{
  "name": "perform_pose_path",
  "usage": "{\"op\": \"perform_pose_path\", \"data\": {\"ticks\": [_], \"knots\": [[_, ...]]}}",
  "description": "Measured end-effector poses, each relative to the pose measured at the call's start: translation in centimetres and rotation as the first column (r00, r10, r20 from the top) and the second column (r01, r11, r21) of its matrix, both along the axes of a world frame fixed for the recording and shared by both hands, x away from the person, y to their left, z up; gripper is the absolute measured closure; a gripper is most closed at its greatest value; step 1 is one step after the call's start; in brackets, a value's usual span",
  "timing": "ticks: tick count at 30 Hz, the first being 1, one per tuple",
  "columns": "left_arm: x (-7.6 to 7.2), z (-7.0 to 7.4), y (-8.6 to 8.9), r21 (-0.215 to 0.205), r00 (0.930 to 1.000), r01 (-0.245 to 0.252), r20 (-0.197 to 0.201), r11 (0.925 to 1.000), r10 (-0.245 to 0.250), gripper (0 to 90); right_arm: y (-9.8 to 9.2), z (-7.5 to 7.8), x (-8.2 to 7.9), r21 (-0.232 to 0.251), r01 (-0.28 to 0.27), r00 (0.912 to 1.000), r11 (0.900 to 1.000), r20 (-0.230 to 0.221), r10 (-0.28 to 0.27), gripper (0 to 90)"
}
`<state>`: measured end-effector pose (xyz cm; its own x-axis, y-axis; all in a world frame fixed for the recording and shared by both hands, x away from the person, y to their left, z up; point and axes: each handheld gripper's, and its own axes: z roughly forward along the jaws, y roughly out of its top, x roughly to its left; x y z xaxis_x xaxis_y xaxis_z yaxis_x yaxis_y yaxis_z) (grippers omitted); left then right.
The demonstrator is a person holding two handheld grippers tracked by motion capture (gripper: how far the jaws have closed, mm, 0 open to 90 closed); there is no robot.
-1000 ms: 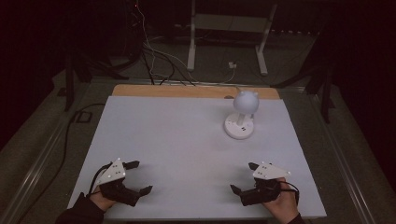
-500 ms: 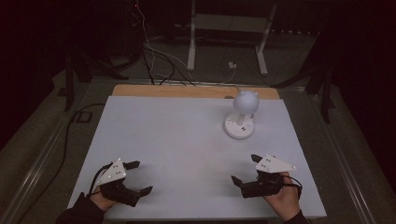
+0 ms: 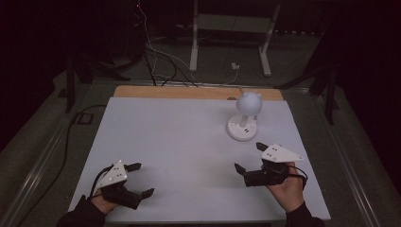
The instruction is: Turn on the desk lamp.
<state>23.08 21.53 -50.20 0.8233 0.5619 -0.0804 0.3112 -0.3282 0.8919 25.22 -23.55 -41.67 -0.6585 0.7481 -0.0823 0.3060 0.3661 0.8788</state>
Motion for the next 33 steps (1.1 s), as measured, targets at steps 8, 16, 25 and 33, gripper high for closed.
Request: {"op": "perform_pose_path", "data": {"ticks": [8, 16, 25, 33], "knots": [[0.0, 0.0, -0.1, 0.006, 1.0, 0.007, -0.003, 1.0, -0.007, 0.4, -0.2, 0.6, 1.5, 0.015, 0.04, 0.9991, 0.999, 0.01, -0.04, 0.1], [0.0, 0.0, -0.1, 0.008, 0.9999, 0.011, -0.004, 0.9999, -0.011, 0.4, -0.3, 0.5, 2.9, 0.016, 0.076, 0.9971, 0.997, 0.002, -0.076, 0.1], [-0.1, 0.0, -0.2, 0.006, 0.9999, 0.011, -0.004, 0.9999, -0.011, 0.4, -0.1, 0.6, 4.3, 0.004, 0.107, 0.9942, 0.994, 0.006, -0.107, 0.1], [-0.1, 0.0, -0.2, 0.008, 0.9999, 0.012, -0.001, 0.9999, -0.012, 0.4, 0.3, 0.8, 5.8, 0.0, 0.136, 0.9906, 0.991, 0.013, -0.136, 0.1]]}}
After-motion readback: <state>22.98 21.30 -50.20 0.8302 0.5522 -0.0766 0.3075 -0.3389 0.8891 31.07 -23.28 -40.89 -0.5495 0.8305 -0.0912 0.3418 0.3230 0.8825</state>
